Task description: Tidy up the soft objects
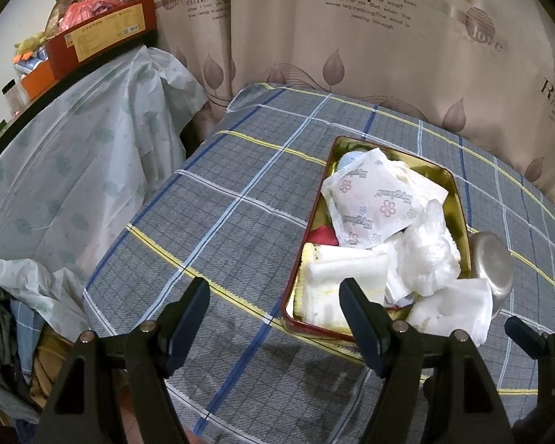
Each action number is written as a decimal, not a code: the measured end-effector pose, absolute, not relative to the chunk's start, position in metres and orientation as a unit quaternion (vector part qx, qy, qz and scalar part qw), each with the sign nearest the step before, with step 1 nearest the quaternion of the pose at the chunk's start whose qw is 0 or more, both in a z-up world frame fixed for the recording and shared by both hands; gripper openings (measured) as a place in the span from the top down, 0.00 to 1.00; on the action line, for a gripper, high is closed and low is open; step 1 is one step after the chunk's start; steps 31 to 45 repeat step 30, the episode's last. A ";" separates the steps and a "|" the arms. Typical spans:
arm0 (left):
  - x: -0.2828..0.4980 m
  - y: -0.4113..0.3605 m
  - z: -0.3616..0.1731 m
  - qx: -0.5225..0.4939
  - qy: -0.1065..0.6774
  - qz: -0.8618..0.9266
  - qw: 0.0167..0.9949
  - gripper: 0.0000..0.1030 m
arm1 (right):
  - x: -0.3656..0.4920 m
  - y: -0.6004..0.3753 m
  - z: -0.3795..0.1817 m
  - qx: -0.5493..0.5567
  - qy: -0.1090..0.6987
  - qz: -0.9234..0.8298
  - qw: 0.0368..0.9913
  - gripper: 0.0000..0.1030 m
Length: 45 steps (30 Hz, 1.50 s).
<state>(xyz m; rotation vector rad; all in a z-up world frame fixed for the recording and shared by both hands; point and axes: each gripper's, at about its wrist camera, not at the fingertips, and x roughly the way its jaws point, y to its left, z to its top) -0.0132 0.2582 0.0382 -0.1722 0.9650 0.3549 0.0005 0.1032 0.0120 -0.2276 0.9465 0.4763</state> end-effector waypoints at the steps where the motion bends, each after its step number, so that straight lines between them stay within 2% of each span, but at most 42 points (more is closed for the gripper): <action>1: -0.013 0.258 0.038 -0.082 0.462 0.169 0.867 0.28 | 0.001 0.103 0.012 -0.107 0.451 0.227 0.856 0.02; 45: -0.011 0.255 0.039 -0.081 0.461 0.162 0.869 0.28 | -0.003 0.112 0.010 -0.122 0.445 0.230 0.857 0.02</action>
